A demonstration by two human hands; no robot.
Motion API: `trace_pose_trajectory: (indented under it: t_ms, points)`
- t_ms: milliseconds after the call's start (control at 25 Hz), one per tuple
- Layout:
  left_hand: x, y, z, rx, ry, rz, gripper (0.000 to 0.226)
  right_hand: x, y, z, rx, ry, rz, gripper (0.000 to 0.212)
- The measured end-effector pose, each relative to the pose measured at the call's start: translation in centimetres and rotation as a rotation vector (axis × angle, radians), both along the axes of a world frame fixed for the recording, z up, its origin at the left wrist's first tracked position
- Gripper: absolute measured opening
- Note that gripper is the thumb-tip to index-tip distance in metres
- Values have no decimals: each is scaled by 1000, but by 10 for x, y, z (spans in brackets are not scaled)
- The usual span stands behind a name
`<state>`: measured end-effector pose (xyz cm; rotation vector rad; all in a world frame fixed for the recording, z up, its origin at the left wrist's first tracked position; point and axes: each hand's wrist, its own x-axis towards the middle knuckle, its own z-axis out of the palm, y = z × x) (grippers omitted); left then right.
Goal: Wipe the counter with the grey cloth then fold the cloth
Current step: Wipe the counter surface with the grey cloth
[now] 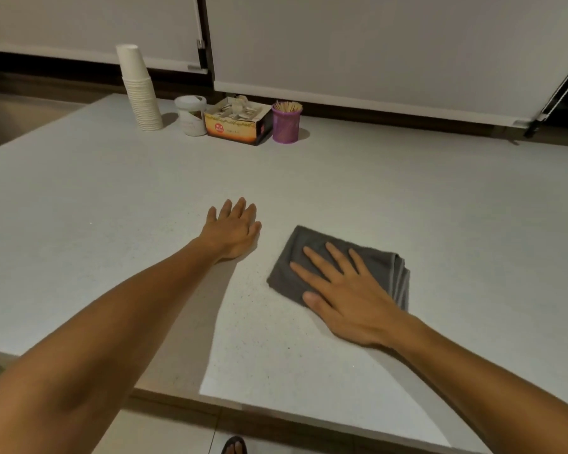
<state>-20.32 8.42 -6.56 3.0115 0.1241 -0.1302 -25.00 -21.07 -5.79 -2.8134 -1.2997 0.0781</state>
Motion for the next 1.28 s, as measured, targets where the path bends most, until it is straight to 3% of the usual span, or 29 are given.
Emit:
trace_pose_trajectory:
  t_ms: [240,680,960,1280]
  points:
    - [-48,47,-5,-22,-51,-20,64,-69,-48,2,-21,-2,274,57]
    - [-58,157,-10,41,-14,260,66,-77,22,-6,-59,-115,441,62]
    - [-27,214,-15,10,-57,327,66,-29,144,-7,59,56,353,65]
    - [-6,234,-27,38,-150,360,66,122,310,-14,53,52,55,74]
